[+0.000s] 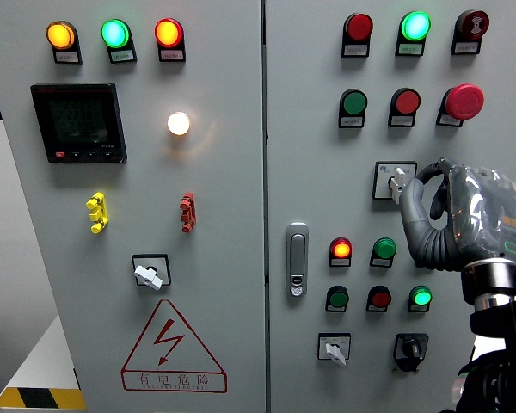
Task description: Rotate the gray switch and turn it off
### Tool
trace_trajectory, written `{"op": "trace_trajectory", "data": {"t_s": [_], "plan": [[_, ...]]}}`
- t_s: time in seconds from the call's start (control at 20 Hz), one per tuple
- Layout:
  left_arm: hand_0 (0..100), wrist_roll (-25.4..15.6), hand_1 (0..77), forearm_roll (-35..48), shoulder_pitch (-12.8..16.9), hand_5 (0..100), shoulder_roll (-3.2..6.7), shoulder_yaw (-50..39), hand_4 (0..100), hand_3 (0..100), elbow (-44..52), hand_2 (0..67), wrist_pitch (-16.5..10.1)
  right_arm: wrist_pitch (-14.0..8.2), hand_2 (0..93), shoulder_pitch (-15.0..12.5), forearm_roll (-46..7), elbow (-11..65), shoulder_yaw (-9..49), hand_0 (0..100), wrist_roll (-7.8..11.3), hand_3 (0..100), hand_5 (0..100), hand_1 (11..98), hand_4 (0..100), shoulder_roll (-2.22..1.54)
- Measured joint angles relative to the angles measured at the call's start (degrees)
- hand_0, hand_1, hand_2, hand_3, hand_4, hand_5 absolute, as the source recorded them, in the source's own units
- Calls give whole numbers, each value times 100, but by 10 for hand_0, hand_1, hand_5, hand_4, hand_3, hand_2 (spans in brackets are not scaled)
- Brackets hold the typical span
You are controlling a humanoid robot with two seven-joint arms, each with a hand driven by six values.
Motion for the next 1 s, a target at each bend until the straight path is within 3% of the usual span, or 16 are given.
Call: {"op": "trace_trajectory", "data": {"t_s": [0.15, 0.3, 0.35, 0.45, 0.55, 0.6, 0.75, 1.0], "plan": [[0, 0, 0, 3, 0, 118, 4, 0, 95, 183, 0, 132, 0, 0, 370, -201, 12, 280, -9, 766, 43, 573, 795, 337, 452, -6], [0, 0, 0, 3, 0, 118, 5, 0, 95, 183, 0, 132, 0, 0, 309, -359, 17, 524, -23, 724, 75, 449, 608, 344, 314, -11], [0, 0, 0, 3, 0, 118, 6, 0, 96, 183, 0, 132, 0, 0, 269, -401, 17, 595, -22, 672, 85, 408, 525, 348, 259, -13], [0, 0, 0, 3, 0, 118, 4, 0, 96, 183, 0, 132, 0, 0, 244, -468, 18, 739, -23, 545, 220, 361, 454, 362, 207, -15], [0, 0, 0, 3, 0, 118, 4, 0, 96, 183, 0, 132, 0, 8, 204, -526, -5, 890, -36, 60, 397, 311, 390, 402, 161, -16], [0, 0, 0, 3, 0, 118, 4, 0, 96, 183, 0, 132, 0, 17, 192, -574, -17, 976, -42, 0, 432, 299, 380, 416, 152, -16], [0, 0, 0, 1, 0, 118, 7, 0, 96, 183, 0, 132, 0, 37, 138, -753, -41, 1227, -43, 0, 497, 238, 319, 447, 116, -19], [0, 1, 0, 1, 0, 118, 5, 0, 95, 183, 0, 132, 0, 68, 103, -1193, -405, 1547, 49, 0, 1075, 179, 243, 433, 100, -28]]}}
